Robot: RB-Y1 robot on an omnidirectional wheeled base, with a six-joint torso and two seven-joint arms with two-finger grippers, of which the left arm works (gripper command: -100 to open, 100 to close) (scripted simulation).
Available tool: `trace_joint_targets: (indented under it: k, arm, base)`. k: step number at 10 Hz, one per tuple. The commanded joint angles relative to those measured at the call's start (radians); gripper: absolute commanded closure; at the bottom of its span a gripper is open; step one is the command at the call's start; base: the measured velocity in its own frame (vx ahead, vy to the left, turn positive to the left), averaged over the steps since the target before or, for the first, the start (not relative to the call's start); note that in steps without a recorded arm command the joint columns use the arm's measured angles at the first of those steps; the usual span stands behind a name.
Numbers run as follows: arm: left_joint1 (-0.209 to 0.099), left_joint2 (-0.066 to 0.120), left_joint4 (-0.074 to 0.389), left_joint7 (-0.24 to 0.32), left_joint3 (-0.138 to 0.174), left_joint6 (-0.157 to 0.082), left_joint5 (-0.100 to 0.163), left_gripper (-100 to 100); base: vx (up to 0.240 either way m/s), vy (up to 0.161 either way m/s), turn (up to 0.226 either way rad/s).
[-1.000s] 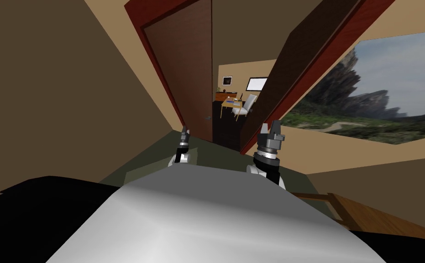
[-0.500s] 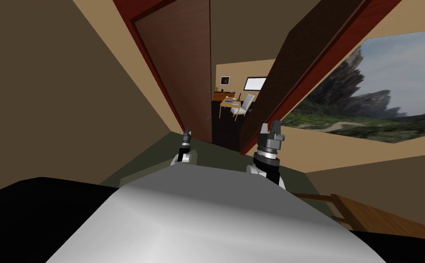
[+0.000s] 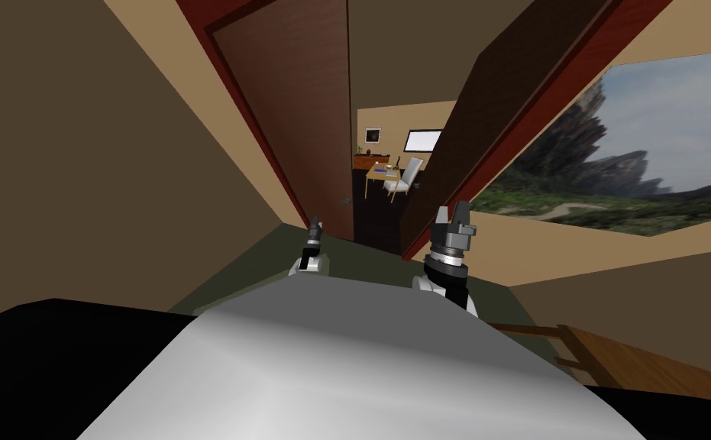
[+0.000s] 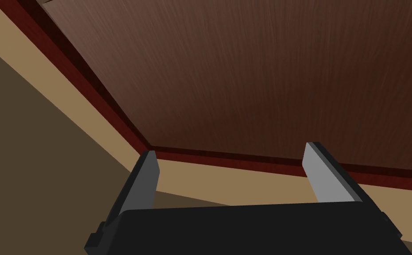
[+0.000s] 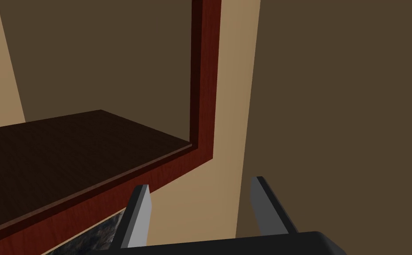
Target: Push the door open
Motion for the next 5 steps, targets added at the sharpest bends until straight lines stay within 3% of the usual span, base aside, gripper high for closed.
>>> trace_joint_targets:
  k: [1, 5]
  arm:
    - [-0.016, -0.001, 0.042, 0.003, 0.0, -0.01, -0.001, -100]
    - [-0.066, -0.003, 0.163, 0.012, -0.001, -0.033, -0.002, -100]
  base:
    - [0.056, 0.037, -0.051]
    - [0.081, 0.061, -0.084]
